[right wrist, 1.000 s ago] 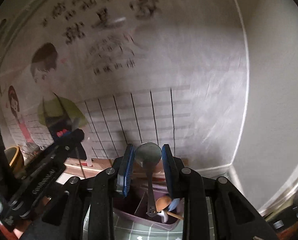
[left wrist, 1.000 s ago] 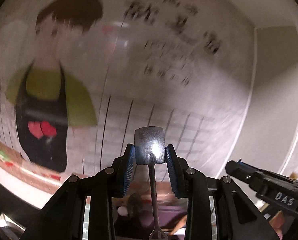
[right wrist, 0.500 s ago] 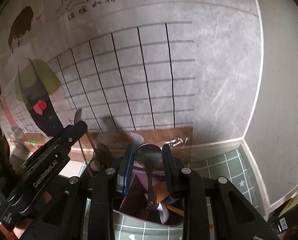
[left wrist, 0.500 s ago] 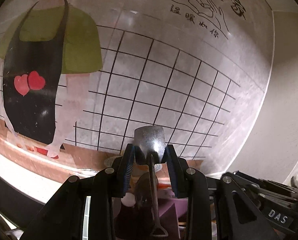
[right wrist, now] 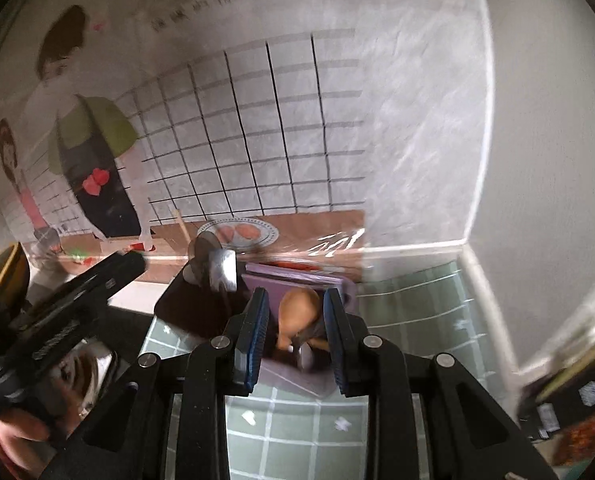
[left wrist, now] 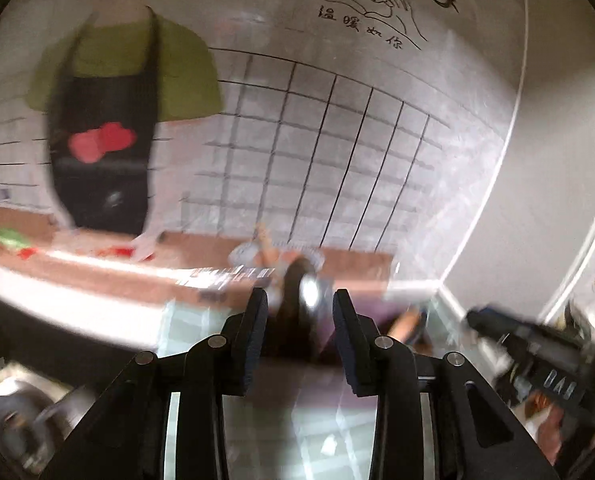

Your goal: Organize utensils

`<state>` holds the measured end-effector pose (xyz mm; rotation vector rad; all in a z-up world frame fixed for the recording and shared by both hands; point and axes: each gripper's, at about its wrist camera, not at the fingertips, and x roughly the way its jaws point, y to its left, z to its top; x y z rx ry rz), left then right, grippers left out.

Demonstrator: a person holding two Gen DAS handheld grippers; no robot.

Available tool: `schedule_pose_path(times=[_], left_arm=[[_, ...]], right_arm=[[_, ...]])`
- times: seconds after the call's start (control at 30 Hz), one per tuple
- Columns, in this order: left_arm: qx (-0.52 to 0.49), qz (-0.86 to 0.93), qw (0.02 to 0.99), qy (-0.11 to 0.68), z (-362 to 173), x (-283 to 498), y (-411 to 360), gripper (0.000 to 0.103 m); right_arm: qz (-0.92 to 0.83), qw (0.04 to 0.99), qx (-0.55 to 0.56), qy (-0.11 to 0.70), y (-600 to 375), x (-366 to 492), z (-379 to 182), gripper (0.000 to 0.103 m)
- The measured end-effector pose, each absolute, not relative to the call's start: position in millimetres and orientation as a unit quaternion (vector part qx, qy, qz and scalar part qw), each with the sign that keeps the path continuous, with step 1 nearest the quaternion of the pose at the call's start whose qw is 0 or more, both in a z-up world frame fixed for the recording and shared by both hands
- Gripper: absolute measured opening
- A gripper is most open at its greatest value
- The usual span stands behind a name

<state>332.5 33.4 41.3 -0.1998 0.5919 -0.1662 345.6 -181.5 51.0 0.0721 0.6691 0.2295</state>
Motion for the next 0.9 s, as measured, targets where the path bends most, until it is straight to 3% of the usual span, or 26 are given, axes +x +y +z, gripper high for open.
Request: schedule_pose_path(times=[0.2,0.43,0.9], left_arm=[[-0.057,-0.056,0.941,0.33,45,246,31,0.045],[-0.022,-0.037,0.939,0.342,45,161,14,0.045],[-0.013,-0.044,0.939,0.341,54,98,-2,0.045]], right_arm=[[0.123,0.948,0.015,0.294,-195,264,68,0.027],[0.148,0.932,0.01,0.331,-194,183,60,0.029],[0.128,0.946,-0.016,0.297,-181,110,61,0.029]])
